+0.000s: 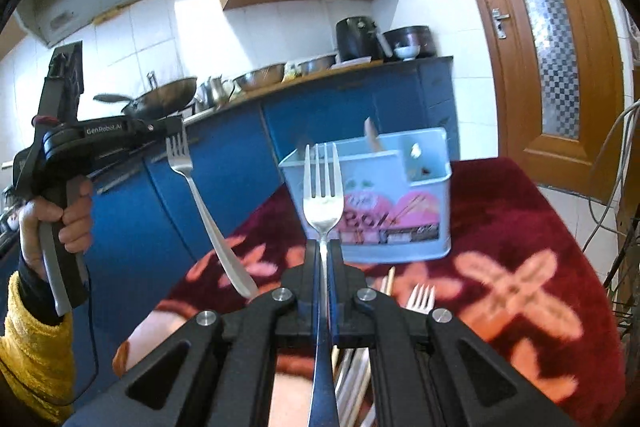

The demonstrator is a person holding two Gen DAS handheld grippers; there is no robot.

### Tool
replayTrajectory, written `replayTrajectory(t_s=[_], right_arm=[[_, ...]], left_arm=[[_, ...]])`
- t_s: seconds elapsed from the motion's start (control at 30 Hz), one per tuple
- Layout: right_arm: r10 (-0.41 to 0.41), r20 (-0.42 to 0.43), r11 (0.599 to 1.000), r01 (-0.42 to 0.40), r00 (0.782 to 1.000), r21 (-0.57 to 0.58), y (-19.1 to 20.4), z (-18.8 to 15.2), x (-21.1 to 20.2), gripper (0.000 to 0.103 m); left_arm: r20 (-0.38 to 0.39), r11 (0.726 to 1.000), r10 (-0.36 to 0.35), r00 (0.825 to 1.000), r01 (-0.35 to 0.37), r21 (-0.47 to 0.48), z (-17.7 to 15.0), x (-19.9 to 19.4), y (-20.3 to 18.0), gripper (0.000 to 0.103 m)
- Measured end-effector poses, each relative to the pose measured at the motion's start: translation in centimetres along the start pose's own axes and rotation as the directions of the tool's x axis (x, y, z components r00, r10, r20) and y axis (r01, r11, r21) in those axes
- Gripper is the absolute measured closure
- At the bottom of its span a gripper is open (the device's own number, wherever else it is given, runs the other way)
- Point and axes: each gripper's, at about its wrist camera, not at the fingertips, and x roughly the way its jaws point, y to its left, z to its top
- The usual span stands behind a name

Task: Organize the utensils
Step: 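Lift the silver fork with right tool toward the caddy while left tool rises, then open right tool to drop the silver fork into the caddy while left tool opens above it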

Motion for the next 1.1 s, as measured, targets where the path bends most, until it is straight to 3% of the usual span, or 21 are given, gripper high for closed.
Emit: replayTrajectory(t_s=[0.37, 0.57, 0.73, 1.1], right_arm=[[-0.014, 0.031, 0.998, 0.012, 0.999, 0.058, -3.1, 1.3, 0.6, 0.098], [-0.018, 0.069, 0.997, 0.013, 0.997, 0.078, -4.6, 2.6, 1.2, 0.098], [-0.021, 0.119, 0.997, 0.012, 0.993, 0.077, -5.8, 4.7, 2.3, 0.098], [-0.032, 0.272, 0.996, 0.007, 0.962, 0.092, -8.5, 10.0, 8.1, 0.098]], left_arm=[[0.116, 0.989, 0.1, 0.988, -0.111, 0.095, 9.2, 1.6, -2.5, 0.103], [0.14, 0.977, 0.152, 0.978, -0.17, 0.131, 11.3, 4.7, -3.8, 0.103], [0.141, 0.962, 0.195, 0.971, -0.217, 0.167, 11.2, 8.2, -4.7, 0.103], [0.06, 0.959, 0.198, 0.978, -0.206, 0.193, 6.8, 15.0, -4.9, 0.103]])
